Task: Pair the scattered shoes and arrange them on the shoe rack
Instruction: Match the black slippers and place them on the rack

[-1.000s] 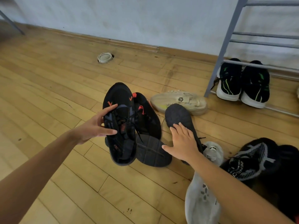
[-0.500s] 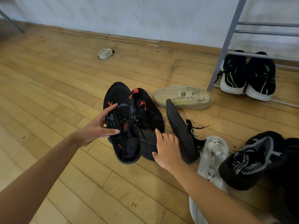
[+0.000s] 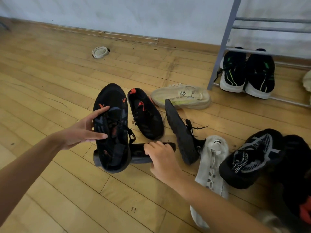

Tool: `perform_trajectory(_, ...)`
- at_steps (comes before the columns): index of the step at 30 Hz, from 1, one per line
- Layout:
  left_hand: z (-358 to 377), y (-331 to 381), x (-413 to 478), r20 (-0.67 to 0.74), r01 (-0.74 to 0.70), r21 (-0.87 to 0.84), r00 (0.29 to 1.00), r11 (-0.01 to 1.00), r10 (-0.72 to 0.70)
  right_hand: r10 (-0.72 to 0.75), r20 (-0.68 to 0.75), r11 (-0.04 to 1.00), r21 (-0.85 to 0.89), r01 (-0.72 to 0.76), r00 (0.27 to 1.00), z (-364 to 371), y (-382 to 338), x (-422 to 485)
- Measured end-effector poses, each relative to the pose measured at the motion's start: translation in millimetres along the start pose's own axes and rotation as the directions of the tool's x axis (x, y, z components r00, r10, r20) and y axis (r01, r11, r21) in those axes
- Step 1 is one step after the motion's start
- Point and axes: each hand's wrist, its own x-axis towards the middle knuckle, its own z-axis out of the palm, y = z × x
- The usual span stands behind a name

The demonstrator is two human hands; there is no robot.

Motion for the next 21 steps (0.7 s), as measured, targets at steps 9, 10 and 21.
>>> perform_trajectory(9,2,-4,-3,0.054,0.023,0.034,0.998,0.999,-0.024,-0.211,-0.002,0.965,-0.159,0.208,0.978,11,39,-23)
perform_trajectory(10,4,-5,-2,0.056,0.026,0.032,0.998,0.999,-0.027,-0.217,0.018,0.961,-0.172,0.217,0.976,13,42,-24)
perform_trajectory(21,6,-14,0,0.077,0.055,0.058,0.995,0.997,-0.059,-0.118,0.127,0.928,-0.339,0.155,0.985,10,49,-43)
